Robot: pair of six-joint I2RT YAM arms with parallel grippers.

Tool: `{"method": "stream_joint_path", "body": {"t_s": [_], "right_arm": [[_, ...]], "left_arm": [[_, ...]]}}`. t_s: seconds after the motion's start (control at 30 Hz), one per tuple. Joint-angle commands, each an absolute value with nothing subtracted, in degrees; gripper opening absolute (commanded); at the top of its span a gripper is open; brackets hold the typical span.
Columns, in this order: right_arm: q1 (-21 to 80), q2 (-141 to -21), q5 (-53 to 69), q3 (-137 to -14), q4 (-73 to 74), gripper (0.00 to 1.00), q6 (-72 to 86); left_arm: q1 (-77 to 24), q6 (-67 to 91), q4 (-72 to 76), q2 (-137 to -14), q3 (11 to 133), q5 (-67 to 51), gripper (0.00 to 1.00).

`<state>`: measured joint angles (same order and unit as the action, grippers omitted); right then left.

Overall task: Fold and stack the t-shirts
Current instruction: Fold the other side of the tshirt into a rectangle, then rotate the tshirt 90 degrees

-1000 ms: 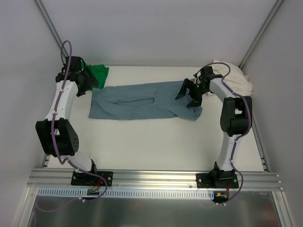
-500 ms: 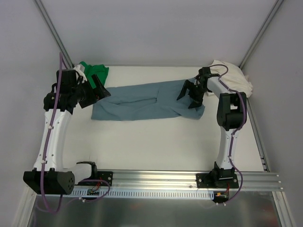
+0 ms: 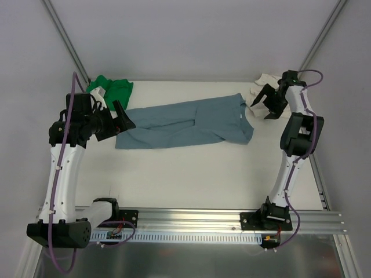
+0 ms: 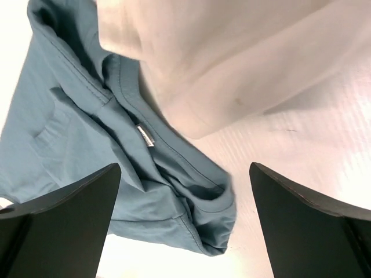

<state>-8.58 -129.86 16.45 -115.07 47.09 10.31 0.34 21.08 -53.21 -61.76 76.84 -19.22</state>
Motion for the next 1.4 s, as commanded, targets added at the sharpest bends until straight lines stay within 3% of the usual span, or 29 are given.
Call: {"method": "stream_joint_path", "body": {"t_s": [0.0, 0.2, 0.47, 0.93, 1.37], "right_arm": [[-7.13, -121.94, 19.50, -112.95, 48.44, 0.99, 10.72], [5.59, -112.95, 26.97, -103.63, 45.80, 0.99, 11.51], [15.20, -115.48, 32.69, -97.48, 38.59, 0.99, 15.11], [13.54, -128.67, 28.57, -97.03, 38.58, 0.99, 16.43], [-1.30, -128.32, 22.94, -102.12, 41.31, 0.99, 15.29]], "left_arm": [[0.18, 19.68, -53.18, -61.44, 75.15, -20.65, 0.89], [0.18, 22.58, -46.33, -61.79, 69.18, -25.05, 0.89], [0.18, 22.68, -44.11, -59.42, 65.92, -28.65, 0.89], [0.18, 21.01, -48.87, -56.69, 68.99, -26.81, 0.89], [0.18, 19.16, -52.21, -58.01, 71.11, -24.70, 0.89]]}}
